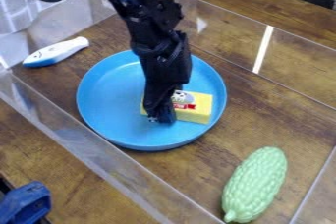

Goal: Put the yellow brick in the blue tray

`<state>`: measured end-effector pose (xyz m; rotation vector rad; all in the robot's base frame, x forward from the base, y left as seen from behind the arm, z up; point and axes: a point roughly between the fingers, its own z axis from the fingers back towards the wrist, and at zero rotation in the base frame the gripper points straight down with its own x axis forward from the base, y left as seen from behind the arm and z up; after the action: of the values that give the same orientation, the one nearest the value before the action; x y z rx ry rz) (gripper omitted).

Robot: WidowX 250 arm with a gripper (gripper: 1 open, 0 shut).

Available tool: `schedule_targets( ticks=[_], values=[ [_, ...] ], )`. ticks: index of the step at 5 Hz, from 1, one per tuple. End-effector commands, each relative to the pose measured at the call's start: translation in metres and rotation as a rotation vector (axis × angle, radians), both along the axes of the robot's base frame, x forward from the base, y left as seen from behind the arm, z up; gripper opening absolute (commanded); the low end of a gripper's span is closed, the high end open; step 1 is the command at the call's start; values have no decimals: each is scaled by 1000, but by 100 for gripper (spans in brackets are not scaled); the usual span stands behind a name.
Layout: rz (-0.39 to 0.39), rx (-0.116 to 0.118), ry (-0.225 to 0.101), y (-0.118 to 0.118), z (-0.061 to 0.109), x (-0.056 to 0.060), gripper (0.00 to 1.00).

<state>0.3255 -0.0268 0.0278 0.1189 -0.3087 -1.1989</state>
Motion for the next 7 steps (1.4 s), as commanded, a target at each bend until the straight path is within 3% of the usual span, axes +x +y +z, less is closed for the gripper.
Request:
schedule_targets(
  ticks=[1, 2, 3, 4, 7],
  values=[
    [80, 0, -26, 11, 14, 9, 100],
    [134, -2, -29, 13, 20, 15, 100],
    [105, -2, -32, 8, 16, 20, 0],
    [76, -2, -31, 3, 13, 24, 0],
    [158, 7, -28, -4, 7, 22, 0]
  ],
)
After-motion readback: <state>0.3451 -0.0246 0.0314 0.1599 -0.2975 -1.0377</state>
